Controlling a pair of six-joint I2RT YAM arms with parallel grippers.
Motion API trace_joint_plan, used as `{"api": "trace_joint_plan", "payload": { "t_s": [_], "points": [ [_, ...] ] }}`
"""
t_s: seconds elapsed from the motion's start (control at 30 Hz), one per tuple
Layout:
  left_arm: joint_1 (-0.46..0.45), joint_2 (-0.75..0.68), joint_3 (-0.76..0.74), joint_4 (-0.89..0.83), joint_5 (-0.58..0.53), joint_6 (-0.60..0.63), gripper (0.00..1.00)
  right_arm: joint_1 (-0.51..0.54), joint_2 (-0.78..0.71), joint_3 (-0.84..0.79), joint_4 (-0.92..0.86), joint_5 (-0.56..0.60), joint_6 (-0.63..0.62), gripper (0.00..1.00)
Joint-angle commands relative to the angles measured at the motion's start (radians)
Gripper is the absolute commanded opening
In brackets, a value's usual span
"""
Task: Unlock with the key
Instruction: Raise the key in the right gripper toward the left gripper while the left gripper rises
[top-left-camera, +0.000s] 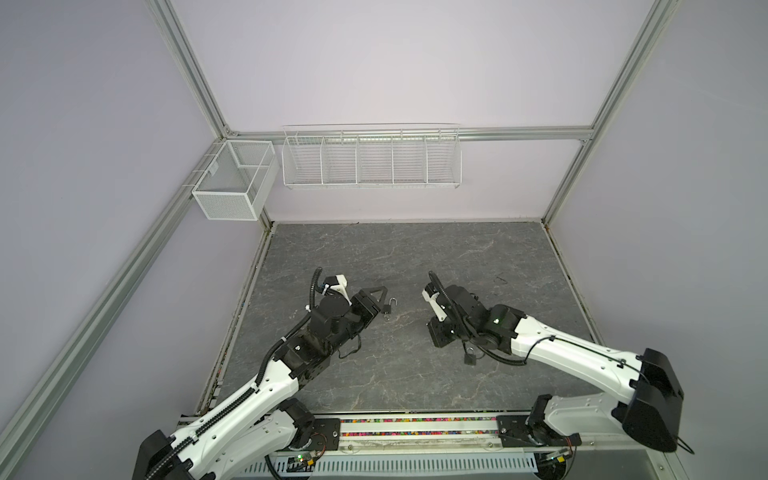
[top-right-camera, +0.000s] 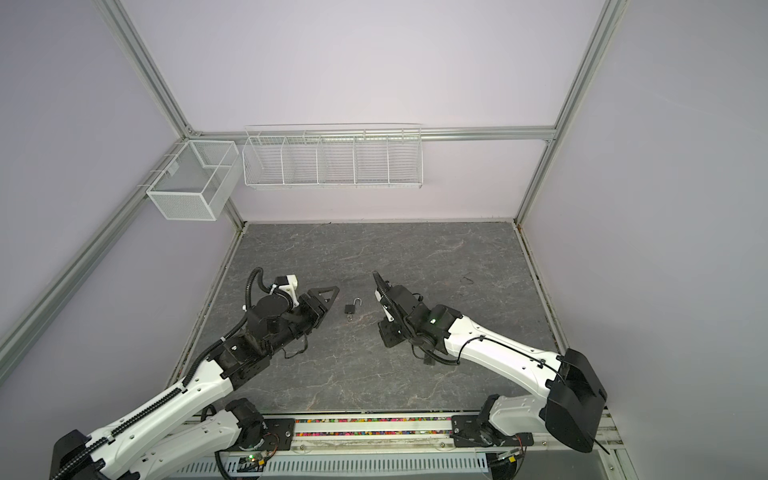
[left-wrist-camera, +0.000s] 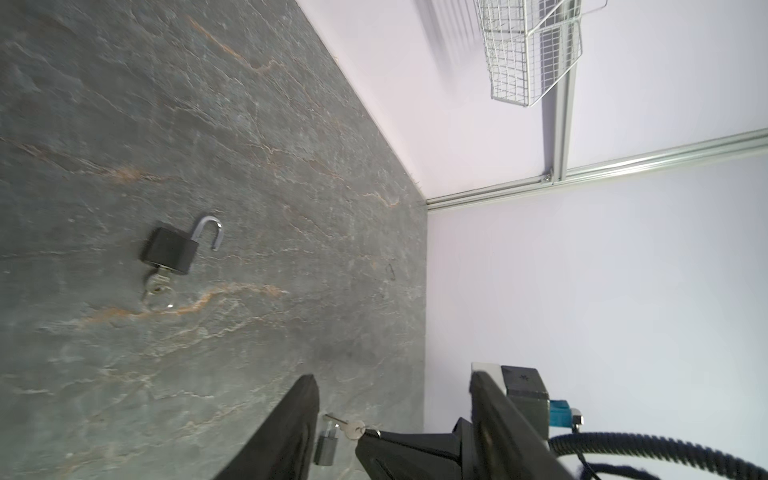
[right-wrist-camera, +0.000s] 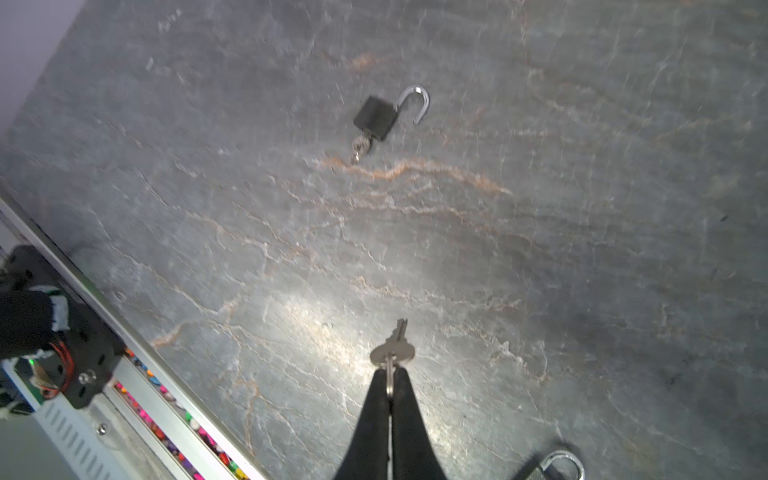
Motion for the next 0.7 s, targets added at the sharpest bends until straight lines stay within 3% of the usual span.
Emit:
{"api": "trace_joint_plan", "payload": {
  "t_s": [0.0, 0.27, 0.53, 0.67],
  "points": [
    [-0.001, 0.029, 0.018, 0.117, 0.014, -0.173, 0.6, -0.009, 0.011, 0.073, 0.071, 0.003, -0.01, 0.07],
    [-0.002, 0.119, 0.029, 0.281, 0.042, -0.423, 0.64, -0.007, 0.071, 0.224, 0.186, -0.053, -0.044, 0.07],
    [-0.002, 0.119, 0.06, 0.262, -0.037, -0.526, 0.66, 0.022, 0.123, 0.305, 0.27, -0.084, -0.085, 0.07],
    [-0.008, 0.115, 0.037, 0.333, -0.082, -0.583, 0.66, 0.025, 0.158, 0.309, 0.304, -0.122, -0.078, 0.07]
  ]
}}
